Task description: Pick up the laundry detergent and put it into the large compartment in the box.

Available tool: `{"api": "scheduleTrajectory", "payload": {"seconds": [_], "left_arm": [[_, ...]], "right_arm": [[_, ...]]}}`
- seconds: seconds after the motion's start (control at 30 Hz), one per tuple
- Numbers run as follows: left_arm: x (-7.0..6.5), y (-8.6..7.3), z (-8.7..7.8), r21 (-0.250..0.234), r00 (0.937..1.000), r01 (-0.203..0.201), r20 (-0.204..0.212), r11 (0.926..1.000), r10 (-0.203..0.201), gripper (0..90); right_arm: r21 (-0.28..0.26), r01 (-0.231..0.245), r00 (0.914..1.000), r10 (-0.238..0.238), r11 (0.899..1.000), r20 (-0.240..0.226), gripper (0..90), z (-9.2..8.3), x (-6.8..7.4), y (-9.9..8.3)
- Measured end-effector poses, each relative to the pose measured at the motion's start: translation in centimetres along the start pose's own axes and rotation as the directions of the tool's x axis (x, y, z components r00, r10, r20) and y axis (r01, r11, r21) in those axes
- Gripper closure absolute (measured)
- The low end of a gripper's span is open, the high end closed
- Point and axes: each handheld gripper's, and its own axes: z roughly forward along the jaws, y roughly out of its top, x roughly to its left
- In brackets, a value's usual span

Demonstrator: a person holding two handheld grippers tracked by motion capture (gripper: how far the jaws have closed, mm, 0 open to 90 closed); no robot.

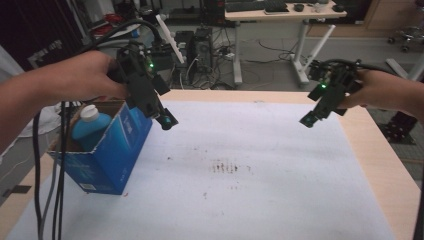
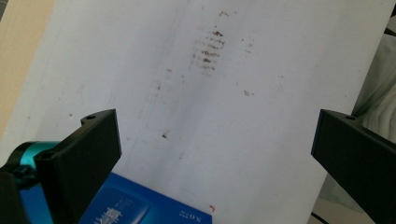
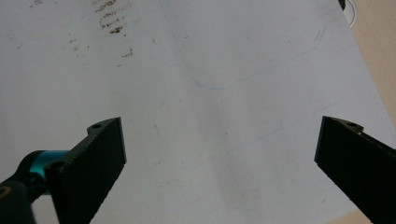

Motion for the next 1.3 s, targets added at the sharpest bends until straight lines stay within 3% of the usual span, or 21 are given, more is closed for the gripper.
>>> {"api": "scheduleTrajectory", "payload": {"seconds": [0.33, 0.63, 0.9, 1.3], "left_arm": [[-1.1, 1.9, 3.5, 0.070, 0.9990, -0.010, -0.044, 0.9975, 0.013, 1.6], [-1.9, 3.1, 6.3, 0.091, 0.9993, -0.038, 0.001, 0.9951, 0.038, 1.6], [-2.0, 3.8, 7.3, 0.107, 0.9990, -0.044, 0.004, 0.9933, 0.044, 1.6], [-1.6, 3.4, 7.4, 0.087, 0.9998, -0.021, 0.002, 0.9960, 0.021, 1.6]], "right_arm": [[0.001, -0.002, 0.9999, 0.002, 1.000, -0.013, 1.1, 0.7, 0.3, 0.0], [0.003, -0.001, 0.9997, 0.001, 1.000, -0.024, 1.1, 1.2, 0.7, -0.3], [0.001, -0.002, 0.9997, 0.002, 1.000, -0.026, 1.1, 1.1, 0.6, -1.2], [0.004, 0.004, 0.9995, -0.004, 1.000, -0.031, 1.1, 1.4, 0.8, -0.8]]}}
